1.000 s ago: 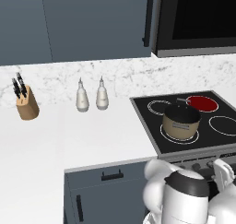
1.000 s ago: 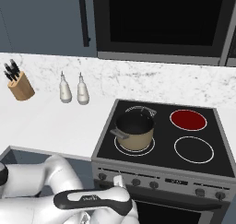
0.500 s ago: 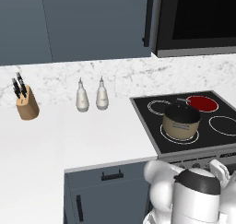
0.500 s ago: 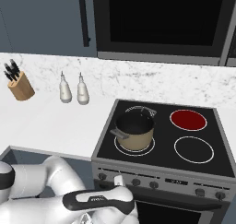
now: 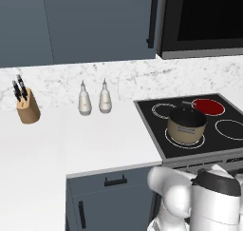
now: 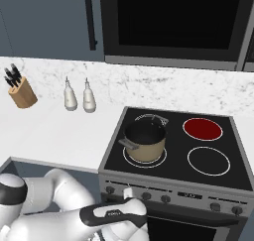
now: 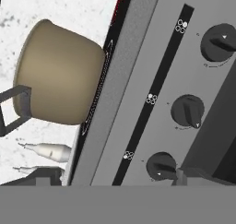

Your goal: Turn off the rear right burner of the stove.

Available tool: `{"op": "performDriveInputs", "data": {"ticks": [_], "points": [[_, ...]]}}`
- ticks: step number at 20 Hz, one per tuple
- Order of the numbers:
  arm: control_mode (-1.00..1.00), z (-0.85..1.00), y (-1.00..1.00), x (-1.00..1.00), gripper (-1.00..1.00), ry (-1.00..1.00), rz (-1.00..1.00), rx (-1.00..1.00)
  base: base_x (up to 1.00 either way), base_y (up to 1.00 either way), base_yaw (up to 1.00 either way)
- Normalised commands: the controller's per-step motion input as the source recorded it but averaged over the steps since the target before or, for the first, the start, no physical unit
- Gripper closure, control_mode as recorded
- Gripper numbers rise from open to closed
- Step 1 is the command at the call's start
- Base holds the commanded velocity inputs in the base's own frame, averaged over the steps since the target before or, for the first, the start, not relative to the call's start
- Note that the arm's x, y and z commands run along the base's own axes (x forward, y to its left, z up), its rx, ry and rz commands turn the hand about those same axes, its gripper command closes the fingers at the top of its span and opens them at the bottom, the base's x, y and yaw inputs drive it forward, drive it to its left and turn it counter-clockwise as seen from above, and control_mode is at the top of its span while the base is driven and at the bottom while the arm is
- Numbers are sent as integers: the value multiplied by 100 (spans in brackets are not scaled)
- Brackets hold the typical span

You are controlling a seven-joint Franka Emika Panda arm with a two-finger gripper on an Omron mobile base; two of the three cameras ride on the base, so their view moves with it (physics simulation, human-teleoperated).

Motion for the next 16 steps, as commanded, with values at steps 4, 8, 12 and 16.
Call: {"op": "performDriveInputs", "data": {"ticks": [4,8,12,16], "points": [[-100,-16,-20,10,-100,-1,2,0,0,0,0],[-100,-14,-27,24,-100,0,0,1,0,0,0],[-100,-6,-15,8,-100,0,0,1,0,0,0],[-100,-3,-1,0,-100,0,0,0,0,0,0]]}}
